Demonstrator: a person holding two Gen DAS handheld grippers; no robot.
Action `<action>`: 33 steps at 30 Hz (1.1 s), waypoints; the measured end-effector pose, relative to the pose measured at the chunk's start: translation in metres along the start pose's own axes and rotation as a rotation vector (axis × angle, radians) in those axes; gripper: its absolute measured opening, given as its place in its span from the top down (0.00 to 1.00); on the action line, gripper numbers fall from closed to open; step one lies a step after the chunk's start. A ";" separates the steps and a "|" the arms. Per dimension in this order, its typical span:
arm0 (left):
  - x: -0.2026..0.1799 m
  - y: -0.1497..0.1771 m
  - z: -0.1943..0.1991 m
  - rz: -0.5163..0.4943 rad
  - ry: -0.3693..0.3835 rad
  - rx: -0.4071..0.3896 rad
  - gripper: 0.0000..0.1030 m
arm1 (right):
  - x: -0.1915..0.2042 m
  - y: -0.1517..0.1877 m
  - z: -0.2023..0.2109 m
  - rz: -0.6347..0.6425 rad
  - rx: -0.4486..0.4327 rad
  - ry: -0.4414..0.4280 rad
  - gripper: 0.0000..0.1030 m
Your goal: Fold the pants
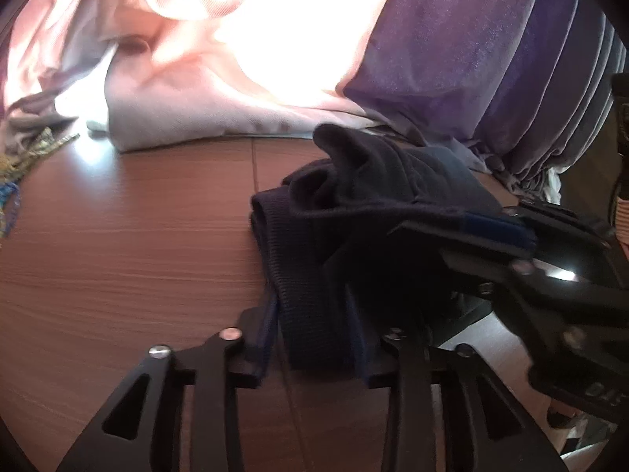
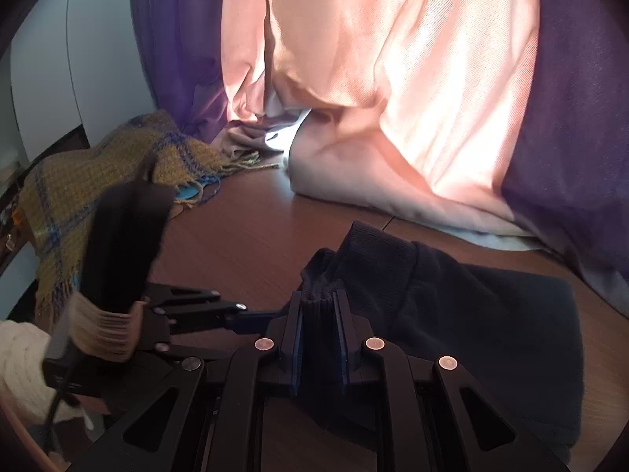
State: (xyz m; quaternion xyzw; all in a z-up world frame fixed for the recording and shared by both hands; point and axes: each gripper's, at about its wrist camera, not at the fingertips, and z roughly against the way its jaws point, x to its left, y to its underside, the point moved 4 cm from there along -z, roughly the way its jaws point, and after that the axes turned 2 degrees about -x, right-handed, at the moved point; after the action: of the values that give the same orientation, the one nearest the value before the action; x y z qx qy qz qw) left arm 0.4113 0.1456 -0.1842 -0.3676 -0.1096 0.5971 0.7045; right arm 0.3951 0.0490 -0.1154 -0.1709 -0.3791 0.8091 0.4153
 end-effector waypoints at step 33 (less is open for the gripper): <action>0.007 -0.068 -0.012 -0.026 0.253 0.136 0.69 | -0.024 0.050 0.000 -0.222 0.079 0.152 0.65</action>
State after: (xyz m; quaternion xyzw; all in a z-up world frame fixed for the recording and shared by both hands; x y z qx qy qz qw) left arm 0.4718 0.1464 -0.1507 -0.3900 0.0159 0.5428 0.7437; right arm 0.3823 0.0109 -0.1537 -0.1723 -0.3309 0.7571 0.5363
